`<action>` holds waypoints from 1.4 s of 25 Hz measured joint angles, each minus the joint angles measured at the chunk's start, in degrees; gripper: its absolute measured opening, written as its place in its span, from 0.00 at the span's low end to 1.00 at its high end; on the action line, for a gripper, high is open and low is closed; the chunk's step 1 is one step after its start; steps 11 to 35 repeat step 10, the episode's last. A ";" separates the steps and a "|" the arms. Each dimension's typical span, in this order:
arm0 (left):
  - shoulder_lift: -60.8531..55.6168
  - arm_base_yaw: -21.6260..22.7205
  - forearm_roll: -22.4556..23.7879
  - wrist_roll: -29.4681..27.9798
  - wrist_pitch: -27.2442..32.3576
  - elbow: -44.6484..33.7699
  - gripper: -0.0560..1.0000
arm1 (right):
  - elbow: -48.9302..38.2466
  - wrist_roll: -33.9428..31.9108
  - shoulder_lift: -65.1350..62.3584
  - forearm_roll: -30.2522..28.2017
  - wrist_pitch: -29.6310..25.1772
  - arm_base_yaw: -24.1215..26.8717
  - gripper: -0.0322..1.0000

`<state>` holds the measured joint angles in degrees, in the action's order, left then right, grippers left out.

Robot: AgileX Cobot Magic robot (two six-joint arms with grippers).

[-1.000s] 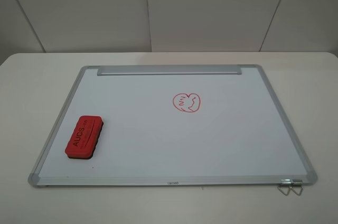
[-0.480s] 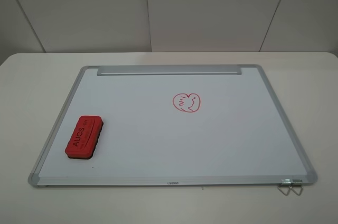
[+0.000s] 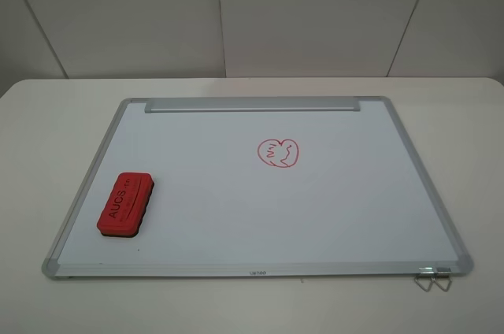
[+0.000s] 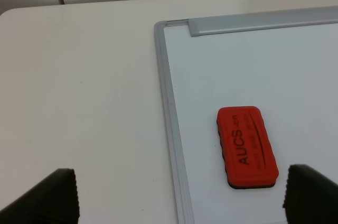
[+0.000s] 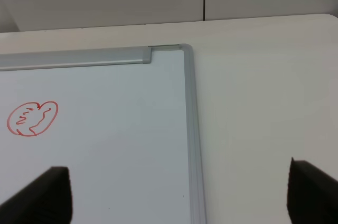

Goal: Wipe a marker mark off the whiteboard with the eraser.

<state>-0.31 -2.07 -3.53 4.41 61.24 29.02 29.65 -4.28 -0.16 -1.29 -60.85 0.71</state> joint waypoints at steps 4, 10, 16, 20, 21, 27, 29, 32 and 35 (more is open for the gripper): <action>0.00 0.00 0.00 0.00 0.00 0.00 0.79 | 0.00 0.00 0.00 0.00 0.00 0.00 0.73; 0.00 0.00 0.00 0.00 0.00 0.00 0.79 | 0.00 0.00 0.00 0.00 0.00 0.00 0.73; 0.00 0.00 0.00 0.00 0.00 0.00 0.79 | 0.00 0.00 0.00 0.00 0.00 0.00 0.73; 0.00 0.00 0.00 0.00 0.00 0.00 0.79 | 0.00 0.00 0.00 0.00 0.00 0.00 0.73; 0.00 0.00 0.00 0.00 0.00 0.00 0.79 | 0.00 0.00 0.00 0.00 0.00 0.00 0.73; 0.00 0.00 0.00 0.00 0.00 0.00 0.79 | 0.00 0.00 0.00 0.00 0.00 0.00 0.73; 0.00 0.00 0.00 0.00 0.00 0.00 0.79 | 0.00 0.00 0.00 0.00 0.00 0.00 0.73; 0.00 0.00 0.00 0.00 0.00 0.00 0.79 | 0.00 0.00 0.00 0.00 0.00 0.00 0.73; 0.00 0.00 0.00 0.00 0.00 0.00 0.79 | 0.00 0.00 0.00 0.00 0.00 0.00 0.73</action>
